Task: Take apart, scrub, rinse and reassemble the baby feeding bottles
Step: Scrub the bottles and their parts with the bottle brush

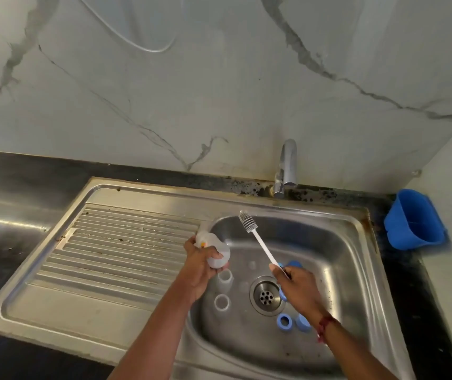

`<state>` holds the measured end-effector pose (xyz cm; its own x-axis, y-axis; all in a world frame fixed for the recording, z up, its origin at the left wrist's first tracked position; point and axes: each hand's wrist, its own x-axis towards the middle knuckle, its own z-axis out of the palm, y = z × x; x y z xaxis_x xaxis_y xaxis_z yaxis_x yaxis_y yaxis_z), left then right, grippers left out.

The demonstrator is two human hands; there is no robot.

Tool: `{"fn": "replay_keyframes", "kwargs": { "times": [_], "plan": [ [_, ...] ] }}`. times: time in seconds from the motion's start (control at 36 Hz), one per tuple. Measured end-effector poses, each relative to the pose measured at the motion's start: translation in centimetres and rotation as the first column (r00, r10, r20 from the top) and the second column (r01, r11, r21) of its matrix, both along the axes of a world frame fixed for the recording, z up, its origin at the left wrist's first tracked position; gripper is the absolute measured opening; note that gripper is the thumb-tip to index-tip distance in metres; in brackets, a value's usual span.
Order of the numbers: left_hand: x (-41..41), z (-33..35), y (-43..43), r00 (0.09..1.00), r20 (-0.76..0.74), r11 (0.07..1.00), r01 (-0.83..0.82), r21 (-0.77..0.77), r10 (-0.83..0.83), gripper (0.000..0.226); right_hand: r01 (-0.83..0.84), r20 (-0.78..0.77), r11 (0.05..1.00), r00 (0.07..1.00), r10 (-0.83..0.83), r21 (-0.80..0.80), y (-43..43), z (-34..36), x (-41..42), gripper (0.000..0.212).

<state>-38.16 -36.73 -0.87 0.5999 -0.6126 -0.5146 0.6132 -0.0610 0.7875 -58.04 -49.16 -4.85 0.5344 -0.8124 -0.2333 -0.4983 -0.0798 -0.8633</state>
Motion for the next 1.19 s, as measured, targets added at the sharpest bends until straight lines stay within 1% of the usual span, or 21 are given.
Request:
{"fn": "replay_keyframes", "kwargs": {
  "times": [0.03,0.06,0.11,0.14,0.17,0.22,0.25,0.28,0.31,0.36,0.44,0.47,0.53,0.61,0.67,0.72,0.83,1.0,1.08,1.19],
  "plan": [
    [0.1,-0.1,-0.3,0.999,-0.042,1.0,-0.021,-0.02,0.02,0.077,0.005,0.005,1.0,1.0,-0.005,0.014,-0.1,-0.3,0.3,0.06],
    [0.1,0.0,-0.7,0.997,-0.071,0.999,-0.036,-0.035,0.033,0.065,0.014,0.006,1.0,1.0,-0.015,0.016,-0.2,-0.6,0.7,0.061],
    [0.2,-0.2,-1.5,0.994,-0.091,0.997,-0.063,-0.037,0.059,0.026,0.03,0.016,1.0,0.999,-0.031,0.006,-0.4,-0.7,1.3,0.062],
    [0.4,-0.6,-1.9,0.993,-0.094,0.997,-0.08,-0.025,0.077,0.019,0.041,0.027,0.999,0.999,-0.041,0.004,-0.5,-0.7,1.5,0.061],
    [0.5,-1.0,-2.3,0.993,-0.08,0.997,-0.082,-0.002,0.082,0.022,0.051,0.037,0.999,0.998,-0.051,0.009,-0.7,-0.9,1.8,0.061],
    [1.0,-1.8,-3.1,0.999,0.016,0.998,-0.041,0.048,0.04,0.02,0.072,0.04,0.997,0.997,-0.073,0.03,-1.2,-1.2,2.2,0.06],
    [1.2,-2.2,-3.5,0.994,0.113,0.995,-0.008,0.1,-0.003,0.018,0.08,0.04,0.996,0.996,-0.081,0.035,-1.4,-1.4,2.4,0.06],
    [1.2,-2.3,-3.8,0.979,0.2,0.987,0.011,0.158,-0.043,0.022,0.086,0.038,0.996,0.995,-0.087,0.038,-1.6,-1.6,2.5,0.059],
    [1.3,-2.5,-4.2,0.959,0.274,0.979,0.017,0.202,-0.073,0.032,0.087,0.036,0.995,0.995,-0.088,0.04,-1.7,-1.7,2.7,0.059],
    [1.4,-2.8,-5.1,0.908,0.395,0.97,0.046,0.237,-0.14,0.056,0.078,0.025,0.997,0.997,-0.078,0.022,-2.0,-1.9,2.9,0.058],
    [1.9,-4.3,-6.2,0.832,0.487,0.948,0.136,0.287,-0.267,0.083,0.064,0.002,0.998,0.998,-0.064,0.0,-2.2,-2.3,3.2,0.057],
    [2.2,-4.8,-6.4,0.794,0.517,0.925,0.143,0.351,-0.32,0.085,0.061,-0.001,0.998,0.998,-0.061,-0.002,-2.3,-2.4,3.3,0.056],
    [2.7,-6.2,-6.9,0.697,0.571,0.866,0.146,0.479,-0.433,0.083,0.065,-0.01,0.998,0.998,-0.065,-0.012,-2.4,-2.5,3.5,0.052],
    [2.8,-6.8,-7.3,0.508,0.628,0.767,0.109,0.632,-0.589,0.066,0.07,-0.001,0.998,0.998,-0.07,0.001,-2.4,-2.7,3.6,0.051],
    [2.7,-7.3,-7.5,0.415,0.622,0.712,0.099,0.695,-0.664,0.054,0.06,0.004,0.998,0.998,-0.06,0.017,-2.4,-2.8,3.5,0.049],
    [2.6,-7.9,-7.8,0.366,0.609,0.68,0.097,0.727,-0.704,0.049,0.059,0.01,0.998,0.998,-0.059,0.022,-2.5,-3.1,3.4,0.049],
    [2.4,-9.1,-8.5,0.339,0.588,0.649,0.093,0.755,-0.734,0.048,0.05,0.001,0.999,0.999,-0.05,0.019,-2.8,-3.9,3.3,0.048],
    [2.6,-10.7,-9.0,0.28,0.536,0.578,0.093,0.811,-0.797,0.045,0.054,-0.029,0.998,0.998,-0.053,0.028,-2.9,-4.2,3.2,0.052],
    [2.9,-11.3,-9.1,0.276,0.505,0.549,0.111,0.828,-0.818,0.047,0.056,-0.03,0.997,0.998,-0.054,0.056,-2.8,-3.9,2.9,0.047],
    [3.2,-12.0,-9.1,0.27,0.476,0.524,0.142,0.84,-0.837,0.051,0.066,-0.016,0.996,0.998,-0.065,0.064,-2.9,-3.9,2.7,0.048]
  ]
}}
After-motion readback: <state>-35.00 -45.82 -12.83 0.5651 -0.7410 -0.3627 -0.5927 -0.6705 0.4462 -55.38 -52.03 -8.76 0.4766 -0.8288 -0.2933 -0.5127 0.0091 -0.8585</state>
